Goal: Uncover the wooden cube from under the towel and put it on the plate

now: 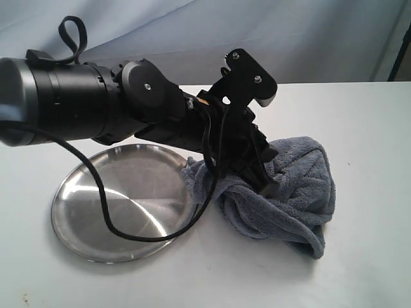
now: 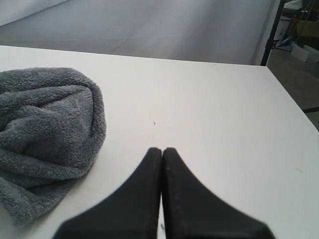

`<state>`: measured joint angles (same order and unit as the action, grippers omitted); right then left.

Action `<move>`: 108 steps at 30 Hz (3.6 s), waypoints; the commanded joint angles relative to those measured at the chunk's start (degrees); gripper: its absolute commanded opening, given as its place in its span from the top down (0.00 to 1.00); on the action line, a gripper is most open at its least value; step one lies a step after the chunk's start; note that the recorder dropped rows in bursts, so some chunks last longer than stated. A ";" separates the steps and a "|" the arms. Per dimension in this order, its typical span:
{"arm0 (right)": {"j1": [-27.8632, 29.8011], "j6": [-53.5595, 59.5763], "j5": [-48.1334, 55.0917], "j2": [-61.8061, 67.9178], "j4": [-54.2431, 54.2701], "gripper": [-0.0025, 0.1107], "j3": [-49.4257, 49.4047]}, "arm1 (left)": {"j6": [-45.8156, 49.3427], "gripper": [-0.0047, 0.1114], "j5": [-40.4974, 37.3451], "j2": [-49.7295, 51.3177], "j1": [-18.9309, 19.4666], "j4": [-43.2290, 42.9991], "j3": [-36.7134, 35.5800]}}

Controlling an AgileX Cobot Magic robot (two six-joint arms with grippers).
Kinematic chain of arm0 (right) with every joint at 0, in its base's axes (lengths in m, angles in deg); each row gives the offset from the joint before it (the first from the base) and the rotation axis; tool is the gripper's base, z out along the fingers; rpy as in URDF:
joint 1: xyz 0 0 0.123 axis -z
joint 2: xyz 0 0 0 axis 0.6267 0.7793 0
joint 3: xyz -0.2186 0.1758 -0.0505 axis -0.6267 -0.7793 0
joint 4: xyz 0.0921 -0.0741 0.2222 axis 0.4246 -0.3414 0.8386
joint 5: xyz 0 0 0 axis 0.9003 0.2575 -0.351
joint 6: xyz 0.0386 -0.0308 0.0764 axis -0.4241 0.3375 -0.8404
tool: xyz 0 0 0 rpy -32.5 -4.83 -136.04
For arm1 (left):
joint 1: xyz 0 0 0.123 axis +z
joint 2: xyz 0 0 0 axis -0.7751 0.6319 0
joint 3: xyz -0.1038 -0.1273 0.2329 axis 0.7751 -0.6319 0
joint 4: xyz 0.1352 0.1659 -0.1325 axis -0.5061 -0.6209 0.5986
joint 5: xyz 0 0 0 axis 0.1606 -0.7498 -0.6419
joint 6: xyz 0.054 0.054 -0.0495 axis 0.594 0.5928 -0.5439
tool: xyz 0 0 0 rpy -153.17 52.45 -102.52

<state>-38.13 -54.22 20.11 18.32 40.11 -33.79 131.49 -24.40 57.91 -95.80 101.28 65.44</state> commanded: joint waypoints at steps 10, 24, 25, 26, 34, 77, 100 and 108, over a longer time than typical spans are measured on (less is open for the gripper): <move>-0.16 -0.14 -0.20 -0.32 -0.44 0.98 -0.21 | 0.60 0.06 3.43 1.42 -0.65 5.68 0.30; -0.16 -0.14 -0.20 -0.32 -0.44 0.98 -0.21 | 1.05 0.06 17.32 8.01 -7.60 9.49 0.30; -0.16 -0.14 -0.20 -0.32 -0.44 0.98 -0.21 | 1.05 0.06 18.94 8.01 -8.45 8.69 0.30; -0.16 -0.14 -0.20 -0.32 -0.44 0.98 -0.21 | 1.05 0.06 20.22 8.01 -9.12 8.10 0.30; -0.16 -0.14 -0.20 -0.32 -0.44 0.98 -0.21 | -0.84 0.06 24.04 10.90 -11.54 7.11 4.23; -0.16 -0.14 -0.20 -0.32 -0.44 0.98 -0.21 | -3.35 0.96 23.27 22.27 -9.84 8.36 15.47; -0.16 -0.14 -0.20 -0.32 -0.44 0.98 -0.21 | -3.23 0.96 23.34 12.46 -9.84 3.49 15.61; -0.16 -0.14 -0.20 -0.32 -0.44 0.98 -0.21 | -1.77 0.96 20.07 8.30 -9.84 1.59 15.61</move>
<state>-38.13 -54.22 20.11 18.32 40.11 -33.79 129.55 -4.80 67.76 -105.65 104.68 80.83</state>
